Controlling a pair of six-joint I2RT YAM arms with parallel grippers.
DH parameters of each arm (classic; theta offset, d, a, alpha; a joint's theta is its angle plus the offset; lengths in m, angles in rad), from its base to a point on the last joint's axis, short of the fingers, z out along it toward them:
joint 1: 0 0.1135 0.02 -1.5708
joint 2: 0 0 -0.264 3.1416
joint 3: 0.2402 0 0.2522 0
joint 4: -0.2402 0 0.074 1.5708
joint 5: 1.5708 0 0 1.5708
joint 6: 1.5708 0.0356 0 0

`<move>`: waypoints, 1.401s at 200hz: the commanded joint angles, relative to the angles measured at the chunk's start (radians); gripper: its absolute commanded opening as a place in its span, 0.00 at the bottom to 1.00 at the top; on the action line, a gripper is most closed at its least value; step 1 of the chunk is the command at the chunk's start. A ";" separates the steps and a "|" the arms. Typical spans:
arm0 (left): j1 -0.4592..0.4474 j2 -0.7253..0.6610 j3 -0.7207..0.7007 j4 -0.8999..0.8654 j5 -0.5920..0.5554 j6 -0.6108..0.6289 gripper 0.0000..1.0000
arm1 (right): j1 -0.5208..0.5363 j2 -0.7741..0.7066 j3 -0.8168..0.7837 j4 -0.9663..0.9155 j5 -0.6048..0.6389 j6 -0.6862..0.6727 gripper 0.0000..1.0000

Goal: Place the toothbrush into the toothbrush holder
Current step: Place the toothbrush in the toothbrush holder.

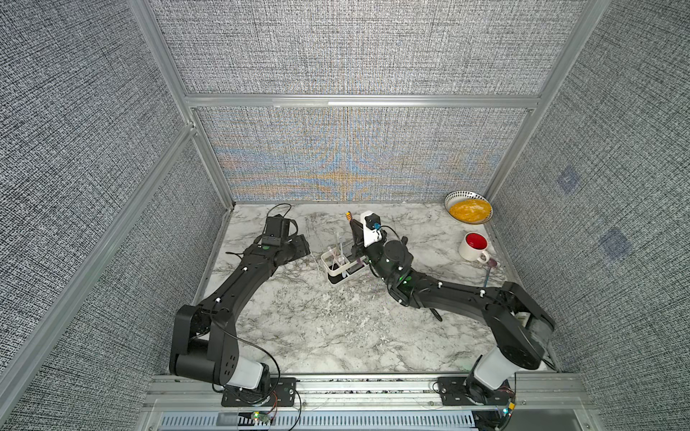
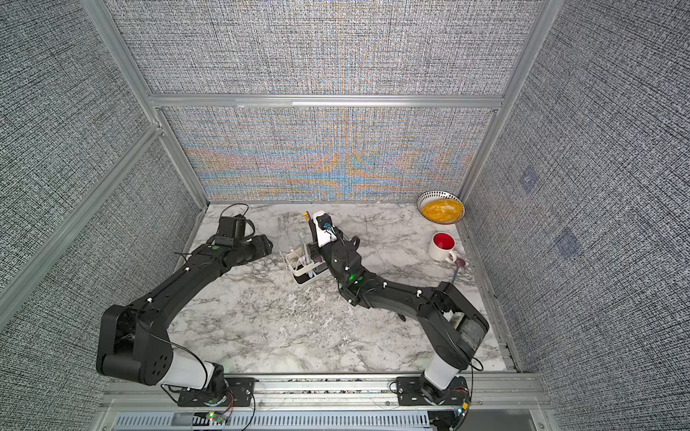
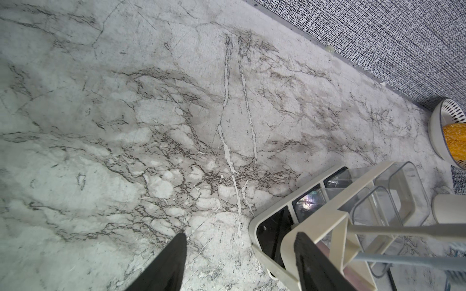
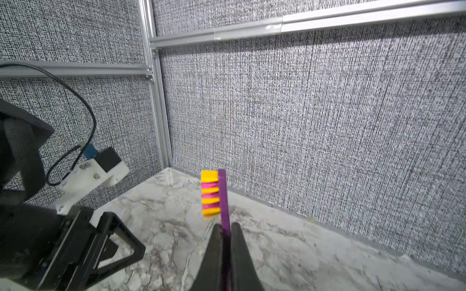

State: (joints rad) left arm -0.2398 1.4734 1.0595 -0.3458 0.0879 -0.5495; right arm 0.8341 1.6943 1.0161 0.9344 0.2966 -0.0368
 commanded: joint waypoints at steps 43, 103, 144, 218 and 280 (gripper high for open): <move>0.000 0.001 0.003 -0.008 -0.012 0.020 0.70 | -0.019 0.179 0.113 0.327 -0.092 -0.052 0.05; 0.000 0.009 0.002 -0.002 -0.013 0.026 0.70 | -0.024 0.249 0.097 0.468 -0.147 0.048 0.05; 0.000 0.010 0.000 -0.001 -0.016 0.026 0.70 | -0.024 0.268 0.070 0.500 -0.152 0.081 0.04; 0.000 -0.003 -0.001 -0.004 -0.017 0.029 0.70 | -0.026 0.324 0.020 0.593 -0.152 0.121 0.04; 0.000 -0.014 -0.007 -0.002 -0.022 0.031 0.70 | -0.026 0.391 0.000 0.658 -0.164 0.123 0.04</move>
State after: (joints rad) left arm -0.2398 1.4639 1.0534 -0.3466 0.0704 -0.5266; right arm 0.8093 2.0640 1.0245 1.5192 0.1486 0.0795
